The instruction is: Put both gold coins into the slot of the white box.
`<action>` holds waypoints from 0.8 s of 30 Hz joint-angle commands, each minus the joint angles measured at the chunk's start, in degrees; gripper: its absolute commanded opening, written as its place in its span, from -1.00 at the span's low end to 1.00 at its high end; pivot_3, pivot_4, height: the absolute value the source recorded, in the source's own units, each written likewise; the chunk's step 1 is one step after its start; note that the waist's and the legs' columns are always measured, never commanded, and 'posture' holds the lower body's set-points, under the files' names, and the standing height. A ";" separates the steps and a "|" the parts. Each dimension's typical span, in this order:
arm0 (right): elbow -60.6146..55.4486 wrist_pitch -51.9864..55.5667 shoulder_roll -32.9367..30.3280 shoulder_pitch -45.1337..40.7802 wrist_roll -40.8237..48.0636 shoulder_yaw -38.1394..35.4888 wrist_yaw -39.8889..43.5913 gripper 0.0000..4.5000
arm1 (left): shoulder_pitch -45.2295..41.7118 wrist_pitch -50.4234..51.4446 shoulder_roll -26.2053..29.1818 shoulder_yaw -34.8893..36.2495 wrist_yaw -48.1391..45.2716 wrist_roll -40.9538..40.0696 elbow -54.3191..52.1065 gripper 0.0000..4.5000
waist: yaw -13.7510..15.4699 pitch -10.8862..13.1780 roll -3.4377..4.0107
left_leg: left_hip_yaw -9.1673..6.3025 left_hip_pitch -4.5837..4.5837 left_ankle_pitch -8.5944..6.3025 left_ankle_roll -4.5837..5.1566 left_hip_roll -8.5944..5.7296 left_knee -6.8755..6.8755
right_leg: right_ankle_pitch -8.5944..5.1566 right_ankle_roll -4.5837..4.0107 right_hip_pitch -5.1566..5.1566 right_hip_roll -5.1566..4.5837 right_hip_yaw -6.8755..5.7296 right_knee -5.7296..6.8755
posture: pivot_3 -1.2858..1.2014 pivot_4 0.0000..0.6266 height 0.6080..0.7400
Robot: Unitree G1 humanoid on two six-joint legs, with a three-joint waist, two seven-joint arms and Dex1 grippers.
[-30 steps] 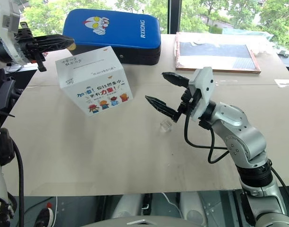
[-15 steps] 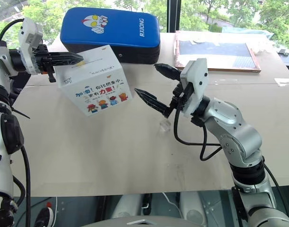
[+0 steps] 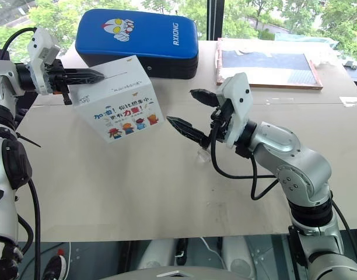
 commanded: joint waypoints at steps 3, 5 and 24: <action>-2.23 -0.19 -0.29 -0.14 0.47 -1.07 0.27 1.00 | -1.22 0.29 0.33 3.10 2.11 -0.63 -0.17 -0.43 | -0.05 0.00 0.00 | 0.00 0.00 0.00 0.00 0.00 0.00 | 0.00 0.00 0.00 0.00 0.00 0.00 | 0.03 -0.52 1.00; -2.28 -0.08 -0.28 -0.09 0.52 -1.02 0.36 1.00 | -1.60 -0.14 -0.02 4.73 4.04 -1.25 -0.24 0.00 | -0.02 0.00 0.00 | -0.01 0.00 0.00 0.00 0.00 0.01 | 0.00 0.01 0.00 0.00 -0.01 0.00 | 0.03 -0.52 1.00; 0.31 -15.17 -9.08 28.34 -7.15 -8.80 12.49 1.00 | 51.27 44.86 -17.17 10.34 20.75 -27.21 -86.87 0.19 | -0.75 -0.08 0.03 | 0.00 0.41 0.02 -0.05 0.06 0.02 | 0.04 0.03 0.25 -0.28 0.58 0.13 | 0.03 -0.52 1.00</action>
